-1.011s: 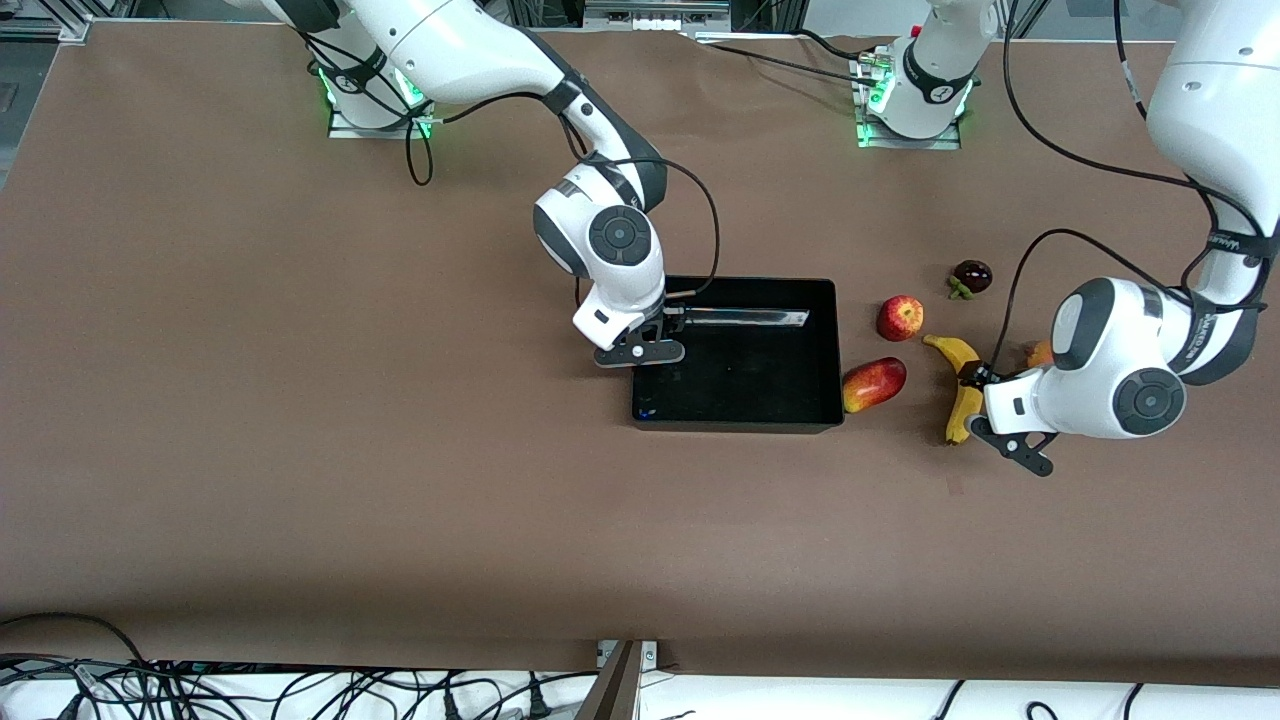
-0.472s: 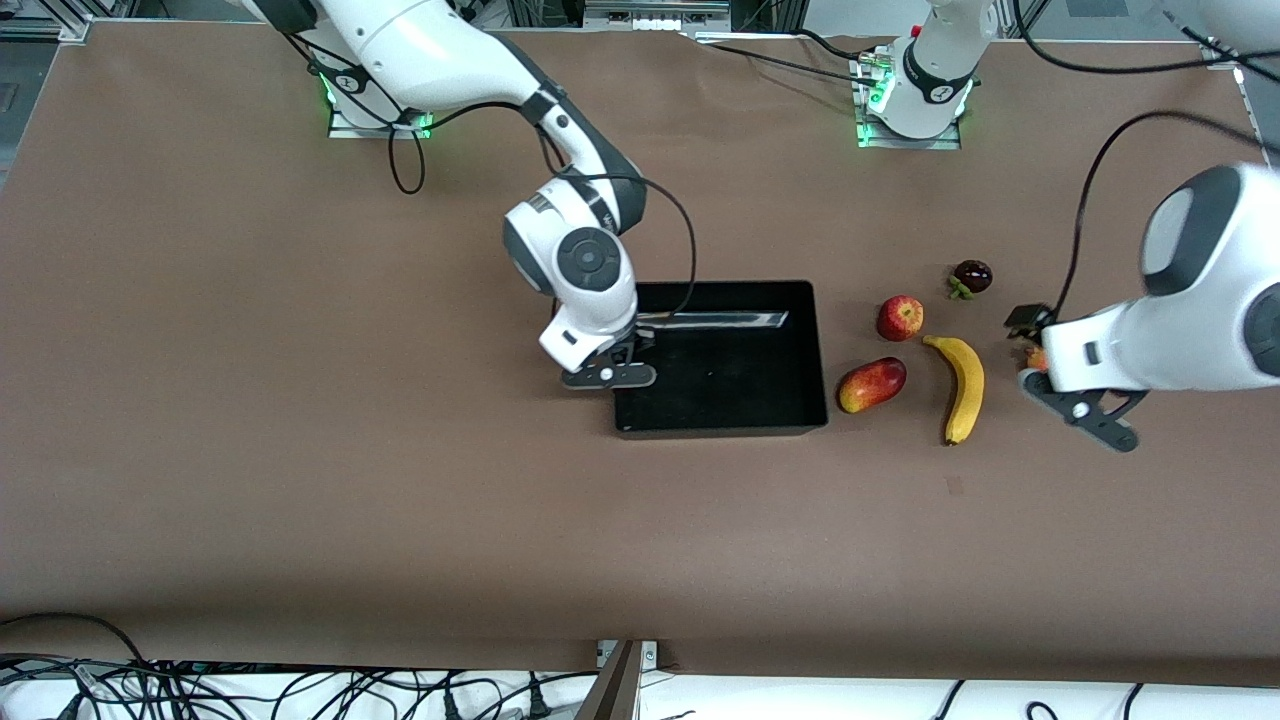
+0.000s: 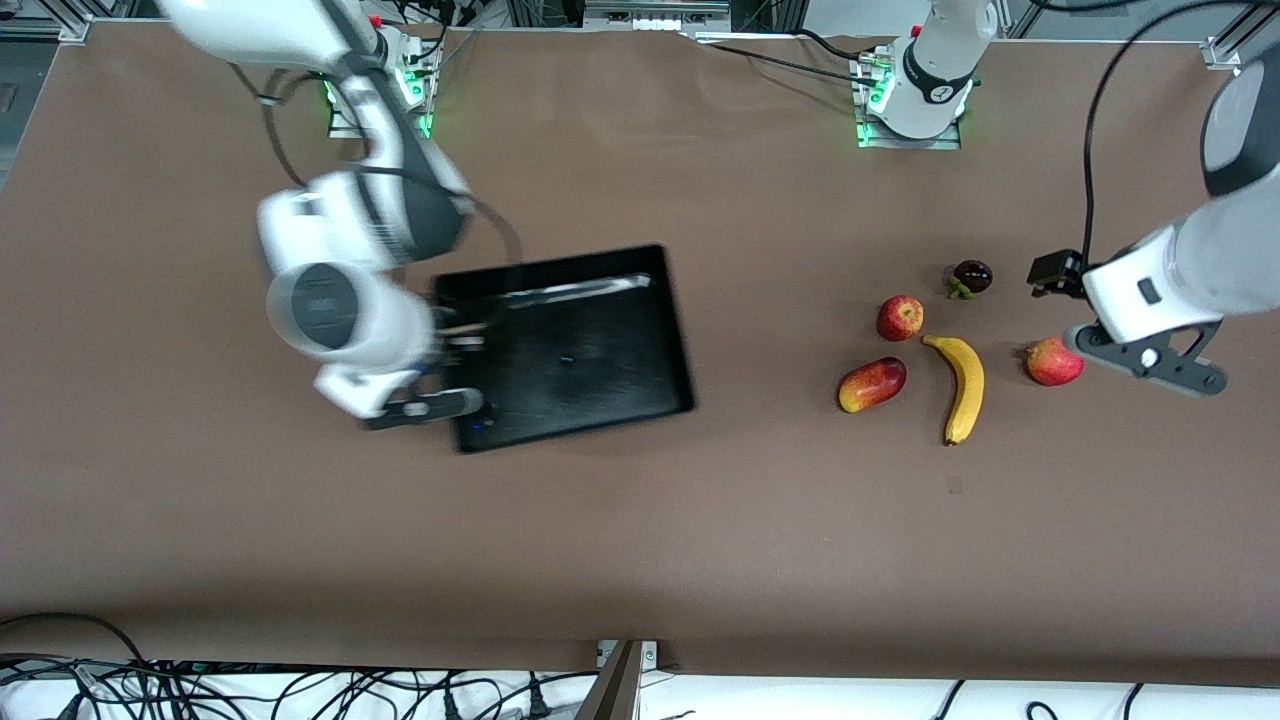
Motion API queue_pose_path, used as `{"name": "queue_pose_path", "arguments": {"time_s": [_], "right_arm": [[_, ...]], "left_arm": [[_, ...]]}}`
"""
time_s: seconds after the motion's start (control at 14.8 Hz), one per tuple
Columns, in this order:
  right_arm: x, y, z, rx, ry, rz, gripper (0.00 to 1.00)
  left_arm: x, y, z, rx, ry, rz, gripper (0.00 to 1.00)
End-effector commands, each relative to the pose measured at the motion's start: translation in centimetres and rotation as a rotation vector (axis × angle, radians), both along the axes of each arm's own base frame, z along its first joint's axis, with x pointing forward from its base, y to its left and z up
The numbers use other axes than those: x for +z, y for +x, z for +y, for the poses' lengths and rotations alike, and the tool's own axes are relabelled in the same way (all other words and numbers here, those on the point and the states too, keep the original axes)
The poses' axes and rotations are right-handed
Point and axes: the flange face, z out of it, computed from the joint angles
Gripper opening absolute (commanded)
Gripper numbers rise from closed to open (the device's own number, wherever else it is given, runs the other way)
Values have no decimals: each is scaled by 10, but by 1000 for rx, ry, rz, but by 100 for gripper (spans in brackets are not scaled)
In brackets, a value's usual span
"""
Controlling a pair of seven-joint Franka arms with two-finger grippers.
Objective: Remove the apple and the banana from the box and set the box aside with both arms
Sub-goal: 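Drag the black box away with the right gripper while the left gripper withdraws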
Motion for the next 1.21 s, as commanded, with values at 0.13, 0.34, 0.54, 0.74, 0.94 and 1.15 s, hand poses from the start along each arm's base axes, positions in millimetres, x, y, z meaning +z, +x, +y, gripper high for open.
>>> {"name": "queue_pose_path", "arguments": {"time_s": [0.13, 0.34, 0.54, 0.74, 0.94, 1.15], "right_arm": [[-20, -29, -128, 23, 26, -10, 0], [-62, -48, -182, 3, 18, -60, 0], [-91, -49, -222, -59, -9, -95, 0], [-119, -56, -240, -93, -15, -97, 0], [-148, -73, -242, -109, -10, -104, 10], [-143, -73, -241, -121, -8, -107, 79]], "left_arm": [[11, -45, 26, 151, -27, -78, 100], [2, -55, 34, 163, -41, -178, 100], [9, -61, 33, 154, -61, -184, 100], [21, -64, 43, 181, -59, -208, 100], [-9, -37, 46, 191, -59, -194, 100], [-9, -33, 47, 192, -57, -182, 100]]}}
